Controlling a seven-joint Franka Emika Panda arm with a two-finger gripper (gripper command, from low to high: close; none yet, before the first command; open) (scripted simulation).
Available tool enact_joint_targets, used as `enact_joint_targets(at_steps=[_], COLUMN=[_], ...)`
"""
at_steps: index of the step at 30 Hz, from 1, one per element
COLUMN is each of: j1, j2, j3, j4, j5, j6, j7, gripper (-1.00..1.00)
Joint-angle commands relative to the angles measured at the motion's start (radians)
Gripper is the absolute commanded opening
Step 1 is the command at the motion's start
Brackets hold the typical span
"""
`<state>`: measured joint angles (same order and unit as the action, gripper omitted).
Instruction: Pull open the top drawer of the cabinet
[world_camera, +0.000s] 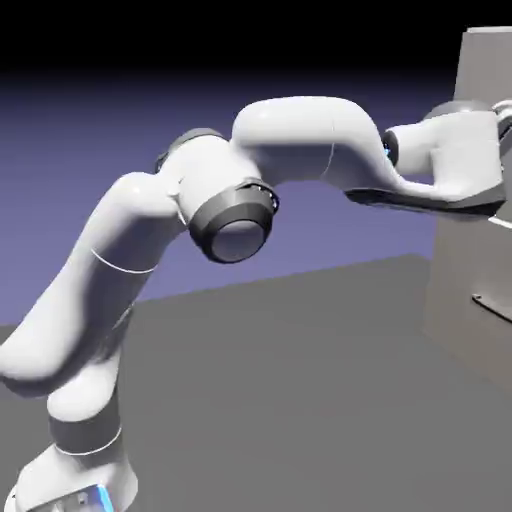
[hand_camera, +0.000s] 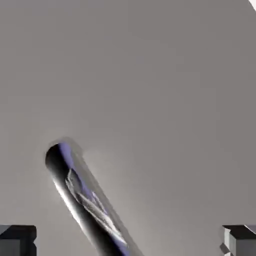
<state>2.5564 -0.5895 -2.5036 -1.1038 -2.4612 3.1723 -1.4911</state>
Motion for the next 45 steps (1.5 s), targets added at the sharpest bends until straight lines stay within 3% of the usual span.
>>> enact_joint_targets(at_steps=[1, 5, 29, 30, 45], j1=[0.036, 0.134, 0.194, 0.194, 0.084], j2=[0.000, -0.001, -0.253, -0.253, -0.111], j3=[-0.036, -0.132, -0.150, -0.150, -0.034], j4=[0.024, 0.090, 0.300, 0.300, 0.146], j5=[-0.035, -0.130, 0.805, 0.805, 0.228], j6=[0.002, 0.007, 0.019, 0.019, -0.010], j7=[-0.032, -0.118, -1.138, -1.138, -0.577], gripper=[0.00, 0.00, 0.00, -1.00, -1.00])
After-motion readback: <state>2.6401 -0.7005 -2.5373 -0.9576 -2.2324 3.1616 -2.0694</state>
